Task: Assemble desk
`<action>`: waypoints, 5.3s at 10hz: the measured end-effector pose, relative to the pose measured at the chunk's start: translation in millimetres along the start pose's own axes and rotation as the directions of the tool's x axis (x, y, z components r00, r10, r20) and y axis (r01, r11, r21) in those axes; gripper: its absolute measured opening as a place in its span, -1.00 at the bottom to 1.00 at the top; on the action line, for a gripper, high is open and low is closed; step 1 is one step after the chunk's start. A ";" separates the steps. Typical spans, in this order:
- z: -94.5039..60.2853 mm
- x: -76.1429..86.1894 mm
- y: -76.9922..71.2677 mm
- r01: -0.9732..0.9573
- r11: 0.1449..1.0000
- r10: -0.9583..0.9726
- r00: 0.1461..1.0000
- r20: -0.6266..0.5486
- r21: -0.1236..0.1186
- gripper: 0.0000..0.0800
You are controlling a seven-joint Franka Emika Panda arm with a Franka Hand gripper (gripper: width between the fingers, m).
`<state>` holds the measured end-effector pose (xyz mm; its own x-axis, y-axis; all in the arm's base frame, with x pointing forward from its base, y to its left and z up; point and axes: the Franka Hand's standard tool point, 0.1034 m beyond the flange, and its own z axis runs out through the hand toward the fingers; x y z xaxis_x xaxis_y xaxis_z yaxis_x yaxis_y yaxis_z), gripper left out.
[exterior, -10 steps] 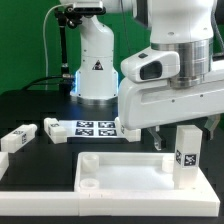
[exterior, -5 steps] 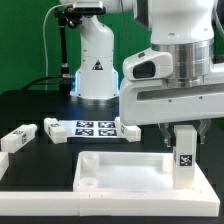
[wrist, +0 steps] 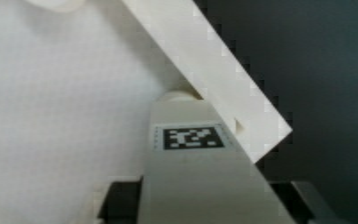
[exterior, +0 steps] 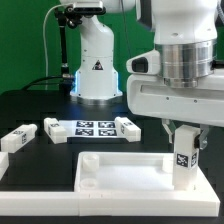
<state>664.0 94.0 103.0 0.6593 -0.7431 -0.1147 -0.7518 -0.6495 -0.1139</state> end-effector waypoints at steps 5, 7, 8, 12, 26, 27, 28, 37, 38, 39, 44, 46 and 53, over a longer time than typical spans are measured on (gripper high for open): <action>1.5 -4.8 -0.7 -0.446 0.895 0.444 0.894 0.061 0.026 -0.27; 1.1 -1.6 -2.2 -0.638 0.770 0.633 0.769 0.090 0.035 -0.27; 2.2 -2.5 -5.7 -0.755 0.654 0.749 0.654 0.102 0.042 -0.27; 3.7 -1.7 -15.6 -0.933 0.338 0.925 0.353 0.141 0.123 -0.27; -46.4 -23.3 -35.5 -0.883 0.433 0.871 0.462 0.169 0.179 0.62; -45.5 -23.5 -35.3 -0.883 0.435 0.871 0.463 0.168 0.178 0.62; -45.5 -23.6 -35.4 -0.882 0.436 0.870 0.464 0.167 0.178 0.62; -50.4 -80.9 -28.1 -0.624 0.757 0.618 0.780 0.098 0.194 0.62; -50.3 -80.8 -28.0 -0.560 0.804 0.556 0.827 0.082 0.201 0.62; -47.8 -80.6 -25.6 -0.464 0.861 0.463 0.885 0.055 0.211 0.62; 5.7 -99.1 70.9 0.010 0.991 0.000 0.997 -0.076 0.130 0.62; 4.4 -96.5 71.1 0.144 0.982 -0.133 0.987 -0.094 0.120 0.62; 29.8 -102.7 142.4 0.677 0.736 -0.677 0.735 -0.047 -0.006 0.62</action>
Offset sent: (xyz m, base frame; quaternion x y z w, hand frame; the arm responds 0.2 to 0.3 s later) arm 0.0000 0.0000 0.0000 0.0000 0.0000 0.1938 0.9810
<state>489.6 82.7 69.2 0.9927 -0.1140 0.0391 -0.1067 -0.9821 -0.1550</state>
